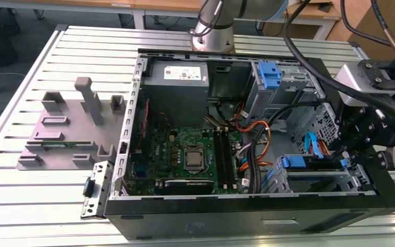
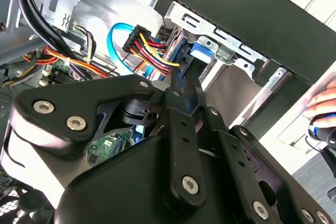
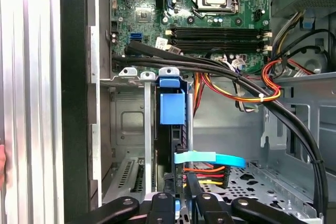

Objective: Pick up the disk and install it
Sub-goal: 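Insert the second disk wire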

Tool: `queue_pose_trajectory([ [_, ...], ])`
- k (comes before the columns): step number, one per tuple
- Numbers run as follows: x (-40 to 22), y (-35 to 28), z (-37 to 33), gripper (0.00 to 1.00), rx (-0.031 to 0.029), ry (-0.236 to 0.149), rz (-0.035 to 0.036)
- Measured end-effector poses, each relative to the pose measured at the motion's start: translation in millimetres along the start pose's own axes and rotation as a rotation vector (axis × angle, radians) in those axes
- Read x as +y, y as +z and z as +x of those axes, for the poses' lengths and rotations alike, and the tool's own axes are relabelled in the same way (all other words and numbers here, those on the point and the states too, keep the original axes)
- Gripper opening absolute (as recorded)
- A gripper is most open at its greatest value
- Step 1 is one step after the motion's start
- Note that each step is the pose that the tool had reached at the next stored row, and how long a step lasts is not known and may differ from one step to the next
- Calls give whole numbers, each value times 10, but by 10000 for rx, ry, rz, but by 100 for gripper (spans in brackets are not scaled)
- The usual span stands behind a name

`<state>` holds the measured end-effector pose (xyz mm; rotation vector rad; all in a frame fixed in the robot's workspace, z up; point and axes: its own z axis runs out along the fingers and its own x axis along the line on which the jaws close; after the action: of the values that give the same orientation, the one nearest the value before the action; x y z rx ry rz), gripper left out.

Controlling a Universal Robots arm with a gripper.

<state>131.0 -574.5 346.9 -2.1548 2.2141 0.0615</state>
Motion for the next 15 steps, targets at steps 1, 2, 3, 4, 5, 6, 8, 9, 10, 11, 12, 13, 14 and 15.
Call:
queue_pose_trajectory([
  [1, 0, 1, 0, 24, 2, 7, -98],
  [2, 0, 1, 0, 24, 3, 9, -127],
  [3, 0, 1, 0, 24, 3, 11, -133],
  [4, 0, 0, 0, 24, 4, 11, -140],
  [5, -1, 1, 0, 24, 4, 11, -147],
  [6, -1, 1, 0, 24, 4, 12, -154],
  [8, -1, 1, 0, 24, 4, 12, -164],
  [9, -1, 0, 0, 24, 4, 12, -164],
  [10, -1, -2, 0, 24, 3, 12, -164],
  [11, -1, -7, 0, 24, 6, 12, -165],
  [12, -1, -18, -1, 24, 7, 12, -164],
  [13, -1, -32, -2, 24, 7, 12, -164],
  [14, -1, -49, -3, 24, 6, 12, -165],
  [15, -1, -68, -4, 24, 7, 12, -164],
])
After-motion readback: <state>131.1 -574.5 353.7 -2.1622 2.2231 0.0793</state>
